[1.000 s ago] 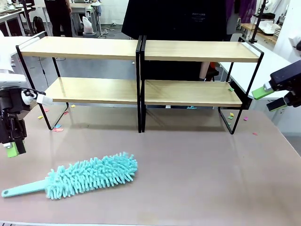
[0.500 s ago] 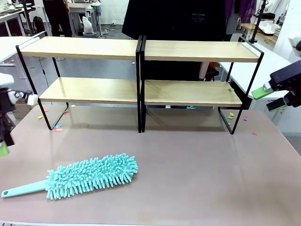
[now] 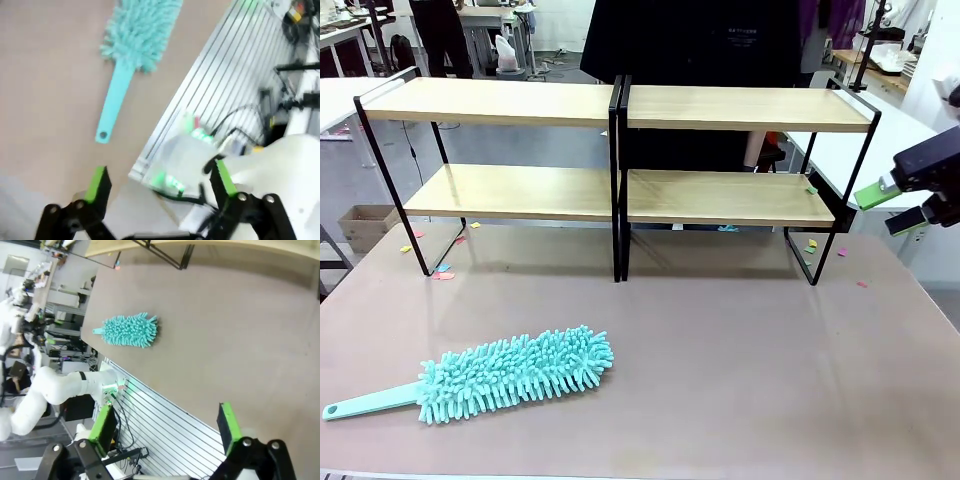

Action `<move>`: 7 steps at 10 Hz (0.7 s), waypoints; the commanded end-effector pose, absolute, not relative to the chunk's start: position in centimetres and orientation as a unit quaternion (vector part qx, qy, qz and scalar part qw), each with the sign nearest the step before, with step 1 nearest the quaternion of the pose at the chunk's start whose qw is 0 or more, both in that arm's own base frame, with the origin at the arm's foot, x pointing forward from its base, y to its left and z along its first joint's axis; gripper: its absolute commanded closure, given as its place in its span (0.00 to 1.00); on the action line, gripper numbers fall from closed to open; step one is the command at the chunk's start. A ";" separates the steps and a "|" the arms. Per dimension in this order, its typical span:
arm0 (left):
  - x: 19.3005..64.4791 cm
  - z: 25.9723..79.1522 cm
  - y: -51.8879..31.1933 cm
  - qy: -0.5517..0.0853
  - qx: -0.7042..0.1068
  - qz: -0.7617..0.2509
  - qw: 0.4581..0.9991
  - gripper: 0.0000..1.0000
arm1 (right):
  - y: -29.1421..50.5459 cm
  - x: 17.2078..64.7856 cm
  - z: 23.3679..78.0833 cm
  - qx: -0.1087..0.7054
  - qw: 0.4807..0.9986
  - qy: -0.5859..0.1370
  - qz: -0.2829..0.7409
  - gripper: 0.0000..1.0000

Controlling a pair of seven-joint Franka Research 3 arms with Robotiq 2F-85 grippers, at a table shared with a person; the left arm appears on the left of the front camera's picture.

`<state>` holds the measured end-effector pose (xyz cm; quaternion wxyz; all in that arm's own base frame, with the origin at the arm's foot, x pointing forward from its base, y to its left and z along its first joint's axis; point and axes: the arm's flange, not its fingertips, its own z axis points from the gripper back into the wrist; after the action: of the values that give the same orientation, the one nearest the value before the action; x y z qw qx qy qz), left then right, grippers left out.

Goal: Clean the shelves.
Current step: Place the Duster on the table.

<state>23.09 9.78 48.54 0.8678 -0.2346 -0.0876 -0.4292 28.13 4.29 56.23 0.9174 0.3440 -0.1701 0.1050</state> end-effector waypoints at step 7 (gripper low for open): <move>17.6 55.0 11.2 -0.215 -0.326 -0.403 0.828 0.00 | 4.3 28.5 56.1 0.352 0.912 -0.178 0.113 0.00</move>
<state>17.51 11.29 55.46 0.8259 -0.3374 -0.2143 -0.3977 28.18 4.29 56.22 0.9176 0.3437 -0.1699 0.1050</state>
